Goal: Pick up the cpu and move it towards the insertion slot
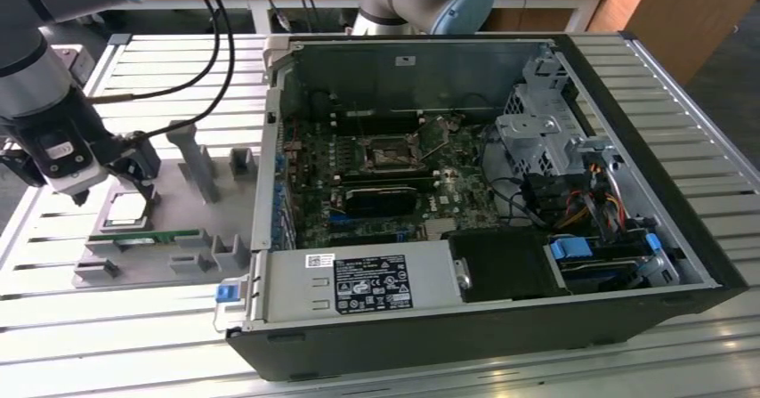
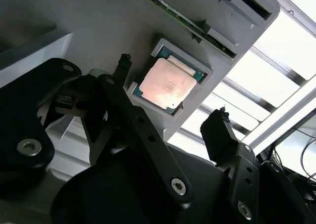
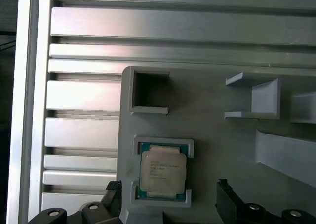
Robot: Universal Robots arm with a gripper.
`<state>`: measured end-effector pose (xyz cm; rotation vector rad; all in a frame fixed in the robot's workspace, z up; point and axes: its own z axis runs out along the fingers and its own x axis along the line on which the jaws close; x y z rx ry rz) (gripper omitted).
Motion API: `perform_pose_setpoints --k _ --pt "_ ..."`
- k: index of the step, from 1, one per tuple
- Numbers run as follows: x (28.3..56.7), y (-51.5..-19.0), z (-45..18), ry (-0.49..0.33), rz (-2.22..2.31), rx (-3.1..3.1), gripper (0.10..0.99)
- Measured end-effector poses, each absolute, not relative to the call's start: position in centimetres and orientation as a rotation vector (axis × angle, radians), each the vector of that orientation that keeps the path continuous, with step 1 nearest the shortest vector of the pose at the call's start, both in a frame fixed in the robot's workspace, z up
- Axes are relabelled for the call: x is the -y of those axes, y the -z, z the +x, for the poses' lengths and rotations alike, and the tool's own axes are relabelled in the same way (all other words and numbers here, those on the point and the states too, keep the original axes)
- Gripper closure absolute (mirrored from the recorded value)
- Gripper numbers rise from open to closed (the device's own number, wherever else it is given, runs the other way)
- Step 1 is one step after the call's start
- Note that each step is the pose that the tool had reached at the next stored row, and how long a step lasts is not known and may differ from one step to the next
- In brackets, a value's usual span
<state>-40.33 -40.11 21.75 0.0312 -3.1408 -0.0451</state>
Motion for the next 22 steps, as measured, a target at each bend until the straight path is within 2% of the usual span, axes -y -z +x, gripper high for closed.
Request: perform_pose_setpoints --k 22 --pt "39.8 -19.2 -40.6 0.044 -0.007 3.142 0.259"
